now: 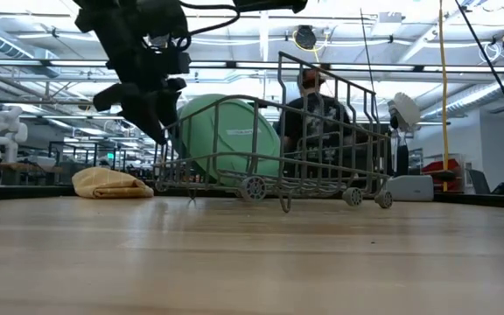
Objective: Sort dishes
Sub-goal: Adjust the dishwasher
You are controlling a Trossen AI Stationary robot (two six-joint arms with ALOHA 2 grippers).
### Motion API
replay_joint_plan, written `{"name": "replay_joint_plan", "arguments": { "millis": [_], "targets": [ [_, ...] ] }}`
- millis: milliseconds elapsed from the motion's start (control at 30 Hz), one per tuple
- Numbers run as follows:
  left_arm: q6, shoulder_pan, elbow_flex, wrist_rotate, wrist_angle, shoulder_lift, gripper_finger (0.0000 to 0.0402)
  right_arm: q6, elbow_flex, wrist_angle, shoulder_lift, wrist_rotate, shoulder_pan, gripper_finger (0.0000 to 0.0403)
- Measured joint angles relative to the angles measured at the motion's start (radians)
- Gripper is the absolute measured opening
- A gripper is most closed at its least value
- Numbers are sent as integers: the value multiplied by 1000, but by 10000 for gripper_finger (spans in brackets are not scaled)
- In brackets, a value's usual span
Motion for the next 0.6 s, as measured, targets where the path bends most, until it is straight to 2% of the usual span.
{"name": "replay_joint_plan", "arguments": {
  "millis": [200, 433, 533, 600],
  "targets": [
    [-130, -31, 0, 13, -7, 6, 191, 0, 0, 0, 0, 0, 0, 118],
    [-269, -91, -1, 104, 27, 6, 182, -8, 0, 0, 0, 0, 0, 118],
    [-353, -116, -4, 125, 72, 7, 182, -11, 0, 0, 0, 0, 0, 118],
    [-418, -129, -5, 179, 127, 8, 182, -11, 0, 0, 0, 0, 0, 118]
  ]
}}
